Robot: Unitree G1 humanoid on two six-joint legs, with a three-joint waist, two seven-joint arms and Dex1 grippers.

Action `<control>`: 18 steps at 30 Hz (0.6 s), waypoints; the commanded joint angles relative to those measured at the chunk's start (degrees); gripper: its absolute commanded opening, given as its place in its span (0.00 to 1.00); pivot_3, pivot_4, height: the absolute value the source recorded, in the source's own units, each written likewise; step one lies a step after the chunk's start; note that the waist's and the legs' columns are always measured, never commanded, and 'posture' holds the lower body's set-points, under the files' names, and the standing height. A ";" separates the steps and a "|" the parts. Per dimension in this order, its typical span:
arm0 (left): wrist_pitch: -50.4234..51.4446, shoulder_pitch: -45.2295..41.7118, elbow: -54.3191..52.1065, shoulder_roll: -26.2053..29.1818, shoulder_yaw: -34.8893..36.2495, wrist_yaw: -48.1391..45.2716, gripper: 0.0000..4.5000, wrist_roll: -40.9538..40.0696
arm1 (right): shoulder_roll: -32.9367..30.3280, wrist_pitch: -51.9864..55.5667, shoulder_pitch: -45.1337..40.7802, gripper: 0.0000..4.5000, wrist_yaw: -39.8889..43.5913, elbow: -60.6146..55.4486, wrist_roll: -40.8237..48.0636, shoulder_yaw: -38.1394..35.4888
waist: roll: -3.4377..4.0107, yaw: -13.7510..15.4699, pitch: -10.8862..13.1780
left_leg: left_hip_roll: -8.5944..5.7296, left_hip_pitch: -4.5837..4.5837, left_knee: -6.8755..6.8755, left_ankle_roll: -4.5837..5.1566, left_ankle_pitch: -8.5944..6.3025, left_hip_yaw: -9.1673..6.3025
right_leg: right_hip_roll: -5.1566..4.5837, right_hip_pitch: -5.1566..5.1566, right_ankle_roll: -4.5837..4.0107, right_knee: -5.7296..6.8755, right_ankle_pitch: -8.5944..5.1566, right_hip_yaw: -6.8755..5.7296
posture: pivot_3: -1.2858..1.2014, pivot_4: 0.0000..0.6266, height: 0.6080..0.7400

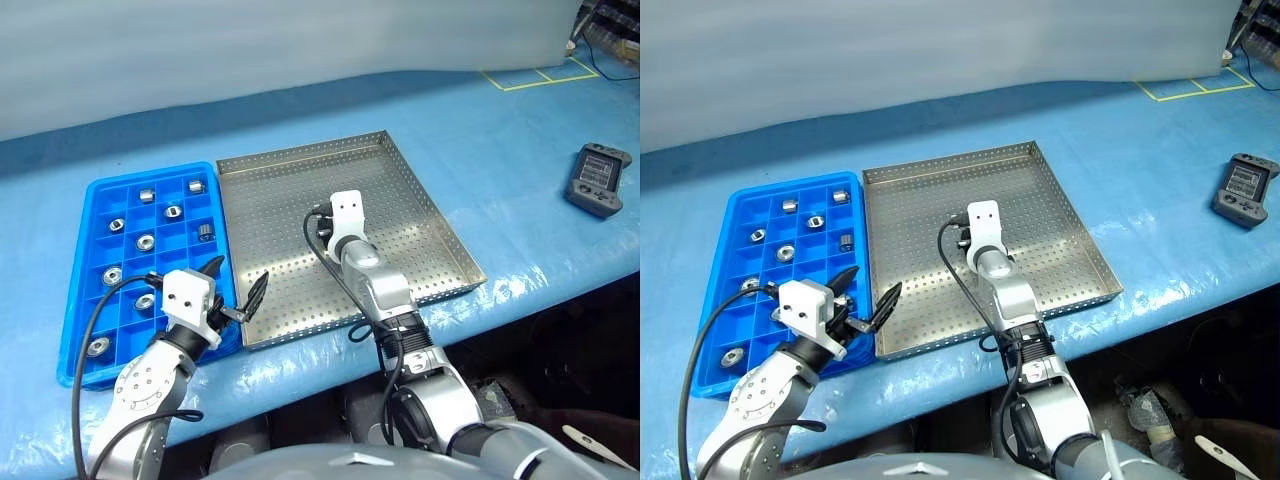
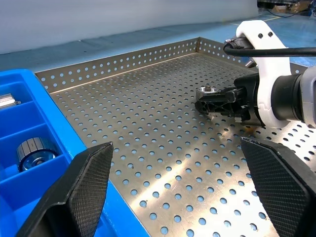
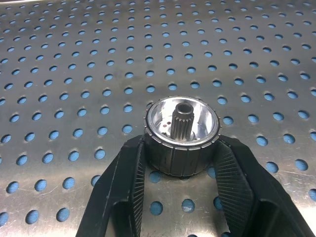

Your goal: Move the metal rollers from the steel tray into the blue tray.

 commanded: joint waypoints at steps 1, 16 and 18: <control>-1.21 0.80 -2.40 -0.68 0.51 1.04 1.00 0.55 | 0.53 -0.42 0.27 0.37 1.30 -1.81 -0.33 1.58 | 0.00 0.11 0.00 | 0.00 0.00 0.00 0.00 0.00 0.00 | 0.00 0.00 0.00 0.00 0.00 0.00 | 0.52 0.24 1.00; -6.67 11.50 -7.21 -6.18 3.45 8.83 1.00 5.29 | 4.12 1.47 -8.52 0.37 17.29 -8.31 4.36 10.63 | -0.02 4.13 0.01 | 0.03 0.00 -0.14 0.00 0.00 -0.13 | 0.01 -0.04 -0.22 -0.02 -0.15 -0.15 | 0.61 0.24 1.00; -7.90 14.21 -8.48 -7.67 4.38 10.32 1.00 6.13 | 4.81 1.86 -9.66 0.37 19.69 -8.38 5.33 12.42 | -0.02 5.43 0.01 | 0.04 0.00 -0.19 0.02 -0.01 -0.14 | 0.00 -0.05 -0.35 -0.02 -0.23 -0.18 | 0.62 0.24 1.00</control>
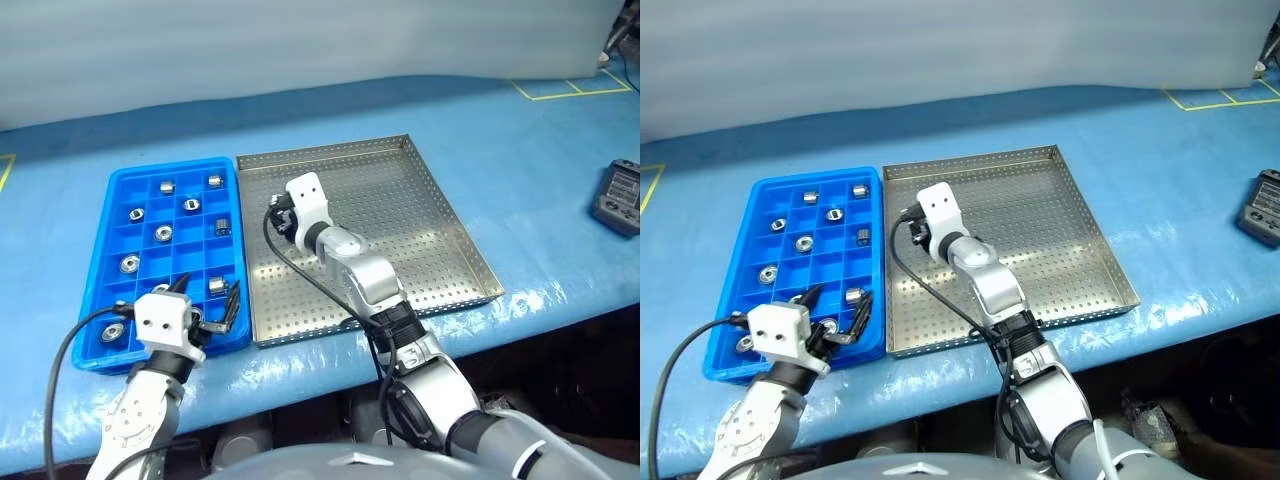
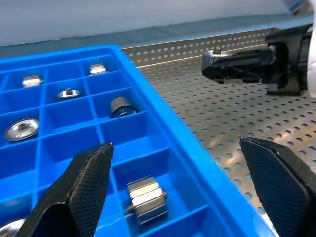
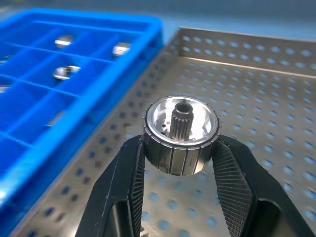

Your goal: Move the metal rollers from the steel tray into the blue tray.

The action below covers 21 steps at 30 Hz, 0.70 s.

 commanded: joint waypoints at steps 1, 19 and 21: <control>-3.34 3.15 -4.62 -1.83 1.92 2.47 1.00 1.69 | 5.10 0.25 -4.97 0.37 4.07 -3.05 2.20 2.93 | -0.01 1.32 0.00 | 0.00 -0.01 -0.02 0.00 0.00 -0.06 | 0.00 -0.01 -0.11 0.01 -0.07 -0.06 | 0.62 0.24 1.00; -7.00 12.61 -8.05 -9.01 1.62 7.69 1.00 6.19 | 9.51 -5.73 -10.44 0.37 11.40 10.83 3.31 10.56 | -0.06 7.20 0.03 | 0.03 -0.05 -0.02 -0.01 0.00 -0.30 | 0.01 0.01 -0.24 0.01 -0.19 -0.39 | 0.70 0.24 1.00; -6.99 12.82 -8.07 -9.08 1.41 7.73 1.00 6.52 | 9.95 -6.14 -10.37 0.37 11.86 11.48 3.25 11.17 | -0.06 7.36 0.03 | 0.05 -0.05 -0.03 0.00 0.00 -0.33 | 0.02 0.01 -0.27 0.01 -0.21 -0.44 | 0.70 0.24 1.00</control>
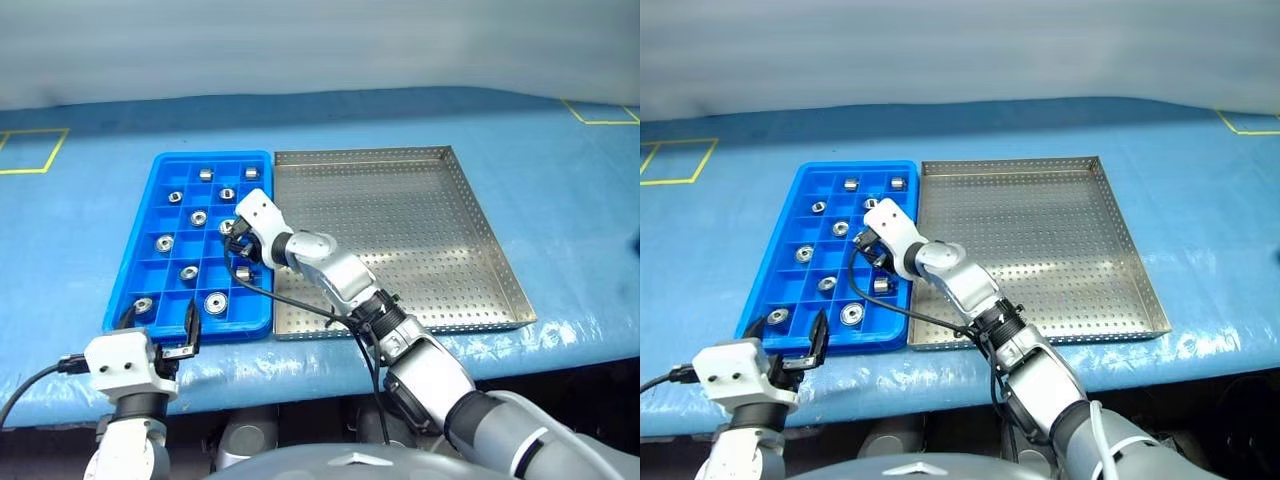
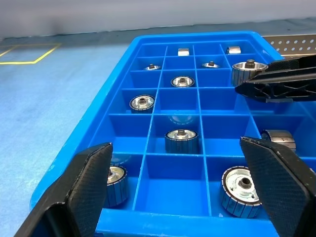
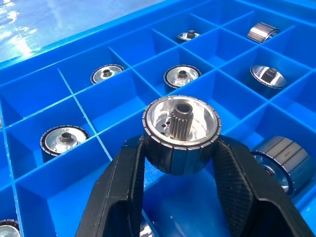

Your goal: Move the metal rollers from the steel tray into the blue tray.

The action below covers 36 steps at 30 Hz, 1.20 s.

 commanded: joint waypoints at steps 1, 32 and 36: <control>-1.76 0.59 -3.02 -0.28 -0.38 0.22 1.00 0.80 | 10.10 -1.11 -4.09 0.37 1.17 0.82 0.66 1.40 | 0.00 0.11 0.00 | 0.00 0.00 0.00 0.00 0.00 -0.01 | 0.00 0.00 -0.01 0.00 -0.01 -0.02 | 0.70 0.24 1.00; 6.26 -15.38 2.16 7.54 1.60 -6.40 1.00 -3.63 | -0.10 4.76 3.69 0.99 -5.64 -19.05 4.45 -5.51 | -0.15 -0.99 -0.23 | 0.04 -0.29 -0.09 -0.13 0.05 -0.59 | -0.06 -0.03 -0.27 -0.06 -0.16 -0.59 | 0.56 0.24 1.00; 8.34 -20.67 4.39 9.40 1.75 -8.15 1.00 -4.40 | -3.89 6.40 8.79 0.99 -5.56 -26.86 4.51 -7.92 | -0.14 -3.26 -0.23 | -0.03 -0.33 -0.07 -0.18 0.03 -0.60 | -0.18 -0.02 -0.26 -0.09 0.05 -0.62 | 0.54 0.24 1.00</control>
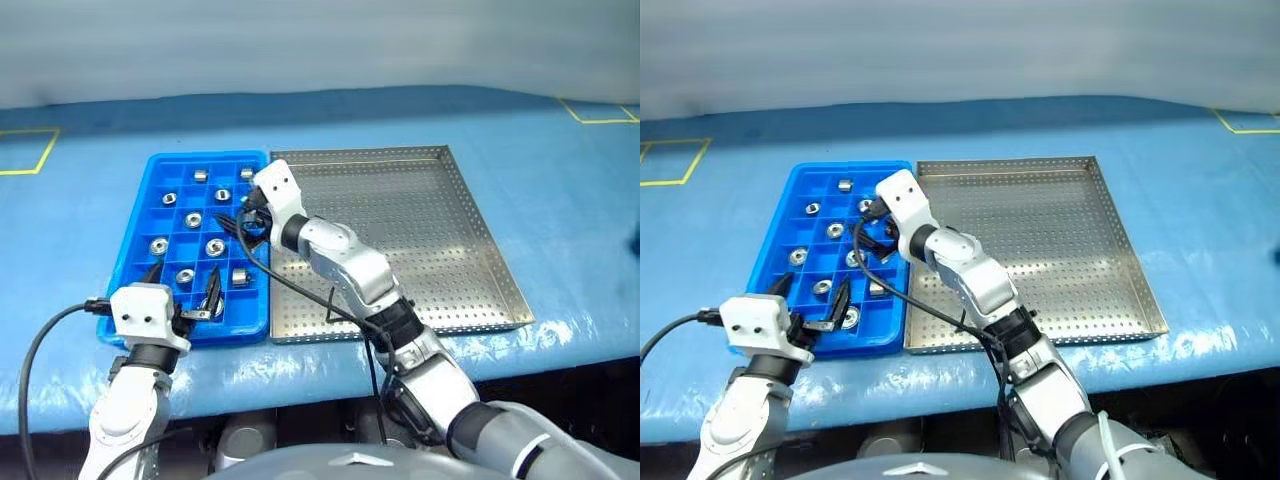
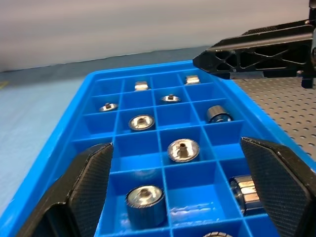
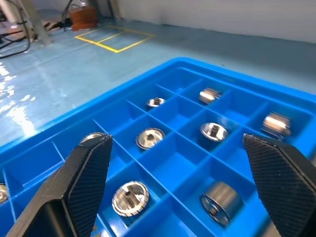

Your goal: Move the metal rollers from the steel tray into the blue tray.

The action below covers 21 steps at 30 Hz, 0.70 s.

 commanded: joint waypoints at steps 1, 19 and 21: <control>1.24 -3.28 0.89 1.42 0.45 -1.34 1.00 -0.98 | -2.25 1.30 2.67 0.99 -0.09 -7.86 0.51 -2.81 | 0.00 -0.86 0.00 | -0.01 -0.01 0.01 0.00 0.00 0.00 | -0.01 0.00 0.04 0.01 0.03 0.00 | 0.53 0.24 1.00; 3.77 -15.38 8.86 3.86 0.20 -2.01 1.00 0.25 | -14.91 12.87 23.73 0.99 -0.37 -30.92 1.89 -6.97 | 0.03 -7.21 -0.03 | -0.01 0.20 0.22 0.01 0.00 0.24 | 0.05 0.13 0.47 0.16 0.02 0.31 | 0.48 0.24 1.00; 3.61 -15.48 9.12 3.89 0.24 -2.07 1.00 0.23 | -15.00 13.22 24.19 0.99 -0.60 -31.40 1.88 -6.68 | 0.03 -7.41 -0.03 | -0.01 0.23 0.24 0.01 0.00 0.29 | 0.07 0.14 0.50 0.16 0.02 0.37 | 0.48 0.24 1.00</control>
